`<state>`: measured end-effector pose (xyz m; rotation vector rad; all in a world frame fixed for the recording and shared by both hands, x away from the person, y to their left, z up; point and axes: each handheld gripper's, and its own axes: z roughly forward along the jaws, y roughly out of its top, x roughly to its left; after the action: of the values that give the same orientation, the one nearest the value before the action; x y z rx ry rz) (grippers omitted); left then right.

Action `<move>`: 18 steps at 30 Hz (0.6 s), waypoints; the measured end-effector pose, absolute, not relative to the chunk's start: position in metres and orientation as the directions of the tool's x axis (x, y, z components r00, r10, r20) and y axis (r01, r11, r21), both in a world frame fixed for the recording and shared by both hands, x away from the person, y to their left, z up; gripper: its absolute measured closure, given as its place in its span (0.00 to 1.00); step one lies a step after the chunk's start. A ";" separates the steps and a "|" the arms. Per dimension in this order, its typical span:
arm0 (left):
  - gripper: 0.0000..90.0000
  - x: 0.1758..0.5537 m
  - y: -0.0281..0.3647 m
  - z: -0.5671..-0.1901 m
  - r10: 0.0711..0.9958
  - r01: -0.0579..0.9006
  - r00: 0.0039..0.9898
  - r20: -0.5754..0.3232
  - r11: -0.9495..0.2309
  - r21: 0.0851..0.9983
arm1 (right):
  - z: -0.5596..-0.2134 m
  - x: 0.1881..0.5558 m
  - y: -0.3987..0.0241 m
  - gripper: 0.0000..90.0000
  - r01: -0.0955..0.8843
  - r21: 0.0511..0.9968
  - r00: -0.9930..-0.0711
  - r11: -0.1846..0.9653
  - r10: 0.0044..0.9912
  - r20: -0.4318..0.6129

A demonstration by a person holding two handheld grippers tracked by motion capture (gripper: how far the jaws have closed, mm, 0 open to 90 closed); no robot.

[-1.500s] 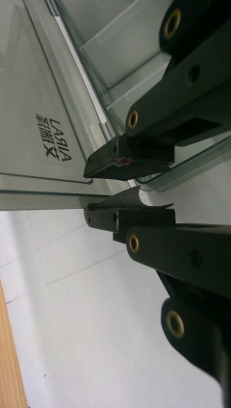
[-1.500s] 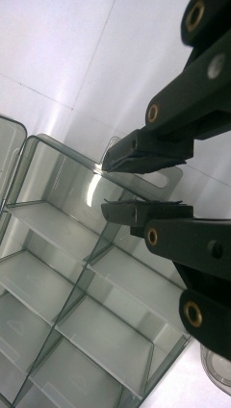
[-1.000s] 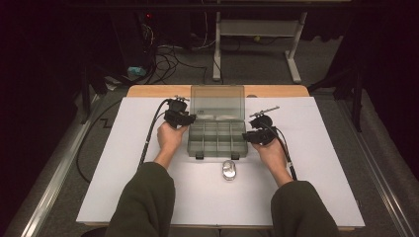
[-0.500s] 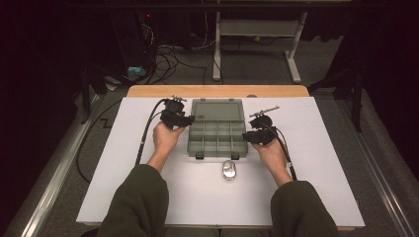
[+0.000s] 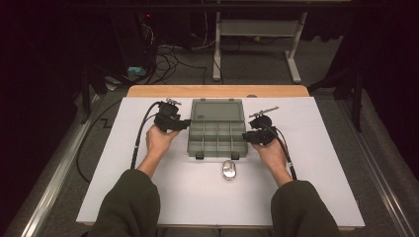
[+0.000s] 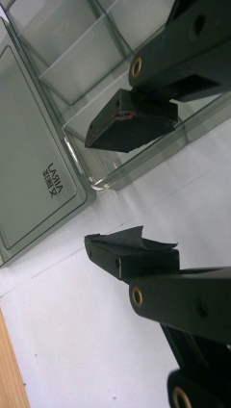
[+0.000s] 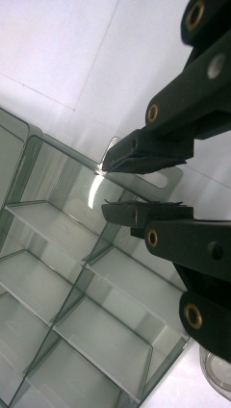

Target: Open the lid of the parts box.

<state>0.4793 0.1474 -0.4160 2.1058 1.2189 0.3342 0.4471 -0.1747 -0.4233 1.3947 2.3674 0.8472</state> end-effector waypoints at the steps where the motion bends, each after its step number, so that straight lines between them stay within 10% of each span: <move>1: 0.53 0.478 0.149 -0.416 0.840 0.670 0.531 -0.111 -0.336 0.662 | -0.424 0.447 -0.175 0.82 0.703 0.608 -0.504 0.370 0.861 0.059; 18: 0.49 0.456 0.170 -0.416 0.830 0.672 0.536 -0.151 -0.312 0.672 | -0.411 0.430 -0.189 0.69 0.645 0.671 -0.537 0.365 0.841 0.060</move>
<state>0.4564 0.1697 -0.4161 2.0741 1.2110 0.2894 0.4298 -0.1887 -0.4110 1.3152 2.3360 0.9467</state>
